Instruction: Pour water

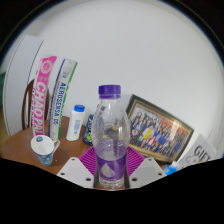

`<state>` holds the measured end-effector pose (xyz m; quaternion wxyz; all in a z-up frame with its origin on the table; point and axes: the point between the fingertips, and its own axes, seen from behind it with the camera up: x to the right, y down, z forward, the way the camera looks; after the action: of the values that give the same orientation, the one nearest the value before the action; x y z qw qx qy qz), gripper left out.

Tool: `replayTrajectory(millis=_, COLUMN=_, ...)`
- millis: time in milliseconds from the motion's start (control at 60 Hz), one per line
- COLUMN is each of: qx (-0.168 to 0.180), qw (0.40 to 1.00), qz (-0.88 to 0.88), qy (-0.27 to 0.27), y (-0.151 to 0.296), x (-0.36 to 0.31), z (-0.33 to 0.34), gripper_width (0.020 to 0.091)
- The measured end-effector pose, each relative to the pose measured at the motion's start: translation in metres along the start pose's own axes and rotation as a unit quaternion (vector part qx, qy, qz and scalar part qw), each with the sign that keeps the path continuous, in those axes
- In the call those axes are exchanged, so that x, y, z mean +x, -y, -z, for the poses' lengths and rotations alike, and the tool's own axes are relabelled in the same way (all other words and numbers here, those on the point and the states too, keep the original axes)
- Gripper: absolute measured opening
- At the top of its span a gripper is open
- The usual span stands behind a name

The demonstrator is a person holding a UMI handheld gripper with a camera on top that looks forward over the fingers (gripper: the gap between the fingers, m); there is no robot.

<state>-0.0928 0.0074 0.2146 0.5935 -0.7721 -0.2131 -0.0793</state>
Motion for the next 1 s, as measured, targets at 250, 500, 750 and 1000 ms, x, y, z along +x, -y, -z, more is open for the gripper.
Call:
replayTrajectory(millis=250, qx=-0.020, qw=0.989, qz=-0.135, qy=0.054, y=-0.080, x=-0.027, z=-0.021, gripper_width=0.0342)
replayTrajectory(millis=500, qx=-0.014, qw=0.981, qz=-0.182, qy=0.059, y=-0.115, x=-0.044, z=-0.025, gripper_width=0.0370)
replayTrajectory(millis=750, qx=-0.049, qw=0.977, qz=-0.202, qy=0.050, y=-0.122, x=-0.038, z=-0.010, gripper_width=0.0716)
replayTrajectory(millis=1000, qx=-0.129, qw=0.971, qz=-0.199, qy=-0.017, y=-0.104, x=-0.021, z=0.079, gripper_width=0.0852)
